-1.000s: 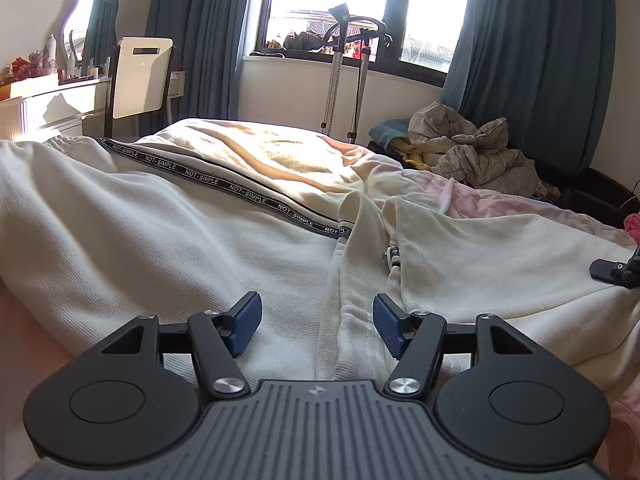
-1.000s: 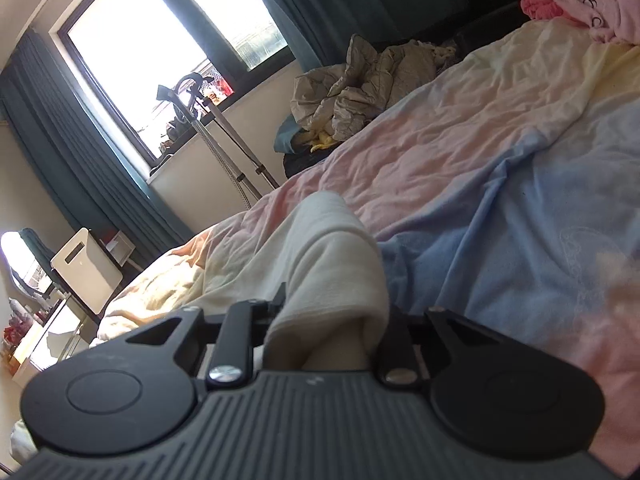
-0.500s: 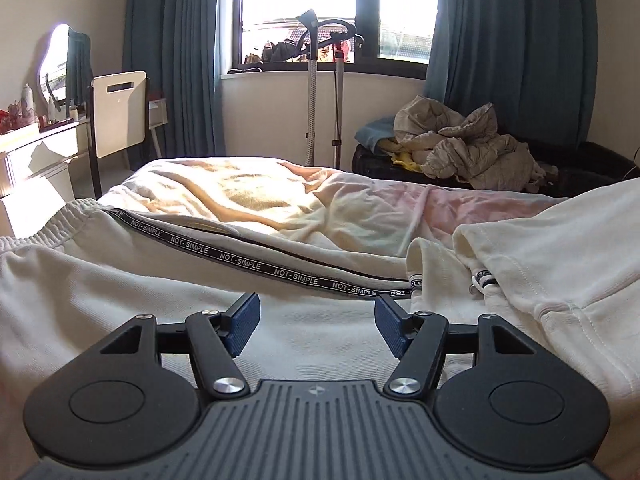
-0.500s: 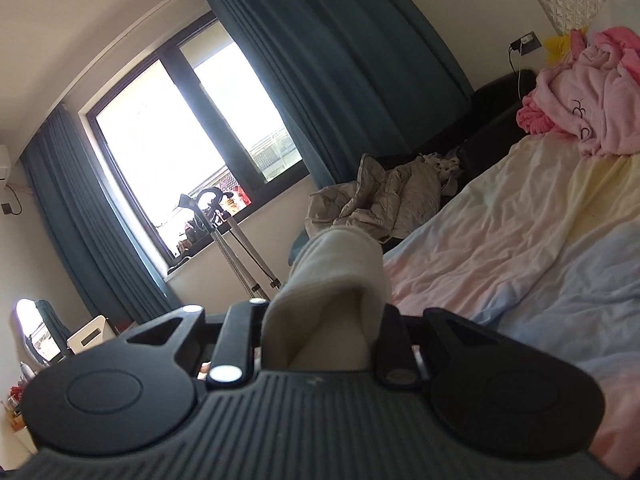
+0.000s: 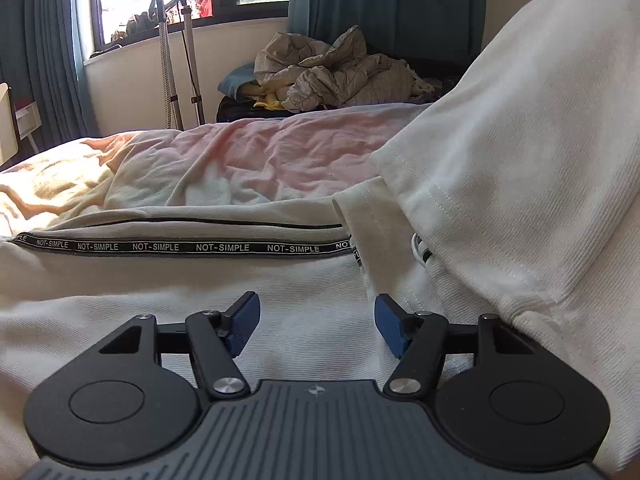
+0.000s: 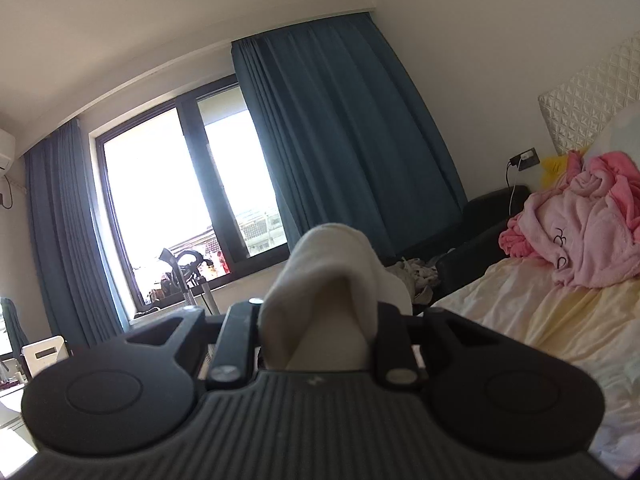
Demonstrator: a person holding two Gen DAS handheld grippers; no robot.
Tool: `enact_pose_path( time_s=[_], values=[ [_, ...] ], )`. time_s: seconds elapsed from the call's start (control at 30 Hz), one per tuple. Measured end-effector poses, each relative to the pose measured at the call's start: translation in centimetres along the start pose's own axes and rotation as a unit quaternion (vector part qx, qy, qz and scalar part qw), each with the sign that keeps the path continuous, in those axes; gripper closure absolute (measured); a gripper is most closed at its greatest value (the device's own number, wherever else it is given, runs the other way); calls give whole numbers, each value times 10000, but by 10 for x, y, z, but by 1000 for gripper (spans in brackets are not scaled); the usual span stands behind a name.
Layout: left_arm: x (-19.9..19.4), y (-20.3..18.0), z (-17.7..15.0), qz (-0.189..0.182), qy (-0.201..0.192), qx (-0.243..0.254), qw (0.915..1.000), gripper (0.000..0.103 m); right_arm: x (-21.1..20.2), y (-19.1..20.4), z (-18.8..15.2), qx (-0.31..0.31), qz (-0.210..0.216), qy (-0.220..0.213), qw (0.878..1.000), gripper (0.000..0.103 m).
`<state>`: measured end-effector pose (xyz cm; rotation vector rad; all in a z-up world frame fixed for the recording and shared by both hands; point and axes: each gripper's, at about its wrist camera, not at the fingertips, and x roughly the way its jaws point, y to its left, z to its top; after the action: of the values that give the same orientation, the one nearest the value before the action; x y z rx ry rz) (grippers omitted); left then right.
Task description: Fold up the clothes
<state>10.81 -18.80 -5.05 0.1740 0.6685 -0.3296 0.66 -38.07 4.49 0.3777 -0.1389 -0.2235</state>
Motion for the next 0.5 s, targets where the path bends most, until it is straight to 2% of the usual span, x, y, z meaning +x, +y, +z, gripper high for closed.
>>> enact_pose_path(
  time_s=[0.17, 0.23, 0.3, 0.37, 0.43, 0.5],
  values=[
    [-68, 84, -4, 314, 13, -356, 9989, 33, 2, 36, -14, -577, 255, 32, 9980, 80],
    [-94, 113, -9, 542, -130, -441, 9975, 31, 3, 57, -20, -855, 357, 82, 9957, 80],
    [-125, 145, -15, 750, -453, -785, 9931, 30, 4, 76, -25, -1117, 456, 110, 9926, 80],
    [-153, 179, -21, 694, -808, -1523, 9826, 29, 2, 106, -31, -1446, 638, 119, 9874, 80],
    [-176, 212, -21, 395, -1189, -2318, 9647, 29, 0, 136, -42, -1741, 830, 135, 9811, 80],
    [-196, 237, -21, 336, -1569, -2714, 9490, 26, -3, 169, -59, -2046, 1038, 183, 9731, 81]
  ],
)
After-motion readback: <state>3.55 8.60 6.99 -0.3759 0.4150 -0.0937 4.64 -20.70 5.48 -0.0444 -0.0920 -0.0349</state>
